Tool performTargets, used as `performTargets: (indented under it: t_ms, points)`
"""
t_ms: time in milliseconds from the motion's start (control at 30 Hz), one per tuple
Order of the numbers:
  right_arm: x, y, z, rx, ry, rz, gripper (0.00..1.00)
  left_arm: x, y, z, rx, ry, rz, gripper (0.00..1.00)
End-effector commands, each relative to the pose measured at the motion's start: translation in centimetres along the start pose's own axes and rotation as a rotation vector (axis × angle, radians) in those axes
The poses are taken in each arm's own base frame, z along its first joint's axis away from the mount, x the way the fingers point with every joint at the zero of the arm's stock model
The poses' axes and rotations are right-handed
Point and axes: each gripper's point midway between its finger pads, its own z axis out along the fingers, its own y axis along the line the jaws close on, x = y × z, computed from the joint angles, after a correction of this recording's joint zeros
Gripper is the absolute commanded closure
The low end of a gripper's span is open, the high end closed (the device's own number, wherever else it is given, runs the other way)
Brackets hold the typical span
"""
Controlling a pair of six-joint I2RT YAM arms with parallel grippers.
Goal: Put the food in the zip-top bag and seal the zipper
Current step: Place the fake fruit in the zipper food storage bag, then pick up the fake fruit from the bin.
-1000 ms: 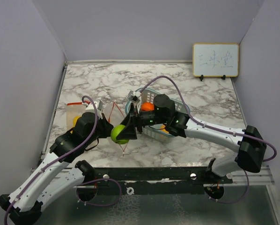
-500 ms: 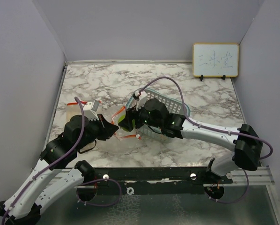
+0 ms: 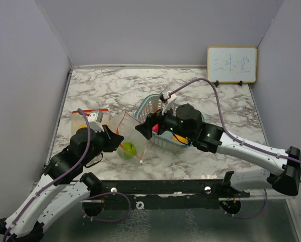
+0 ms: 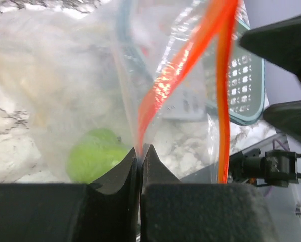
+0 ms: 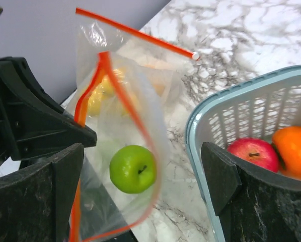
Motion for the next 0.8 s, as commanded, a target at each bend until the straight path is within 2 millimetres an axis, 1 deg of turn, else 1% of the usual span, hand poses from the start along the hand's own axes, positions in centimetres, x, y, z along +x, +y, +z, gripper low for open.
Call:
performTargets:
  t_ms: [0,100,200,267,400,533,600,667,700,767]
  points:
    - [-2.0,-3.3,-3.0,0.207,-0.051,0.011,0.00,-1.4,1.8,-1.0,-0.081,-0.101,-0.009,1.00]
    - [-0.6,-6.7,-3.9,0.402,0.007,0.018,0.00,-2.4,2.3,-2.0,-0.102,-0.157,-0.024,1.00]
    - [1.3,-9.6,-4.1,0.560,0.063,0.047,0.01,-3.4,2.6,-3.0,-0.111,-0.218,-0.038,1.00]
    - [2.4,-11.2,-3.7,0.625,0.088,0.074,0.01,-3.8,2.7,-3.4,-0.110,-0.248,-0.045,1.00]
    - [4.3,-13.6,-1.8,0.659,0.126,0.141,0.01,-3.8,2.5,-3.4,-0.096,-0.249,-0.040,1.00]
    - [5.8,-14.2,1.1,0.607,0.159,0.179,0.03,-3.2,2.5,-2.8,-0.094,-0.217,-0.025,1.00]
    - [7.1,-14.2,2.6,0.584,0.204,0.184,0.03,-2.9,2.4,-2.6,-0.091,-0.200,-0.020,1.00]
    - [9.1,-13.8,4.0,0.544,0.273,0.195,0.03,-2.7,2.3,-2.3,-0.084,-0.185,-0.016,1.00]
    - [10.5,-13.6,4.7,0.525,0.316,0.204,0.03,-2.6,2.2,-2.2,-0.082,-0.182,-0.012,1.00]
    - [12.5,-13.2,5.5,0.489,0.370,0.229,0.03,-2.5,2.2,-2.1,-0.080,-0.179,-0.005,1.00]
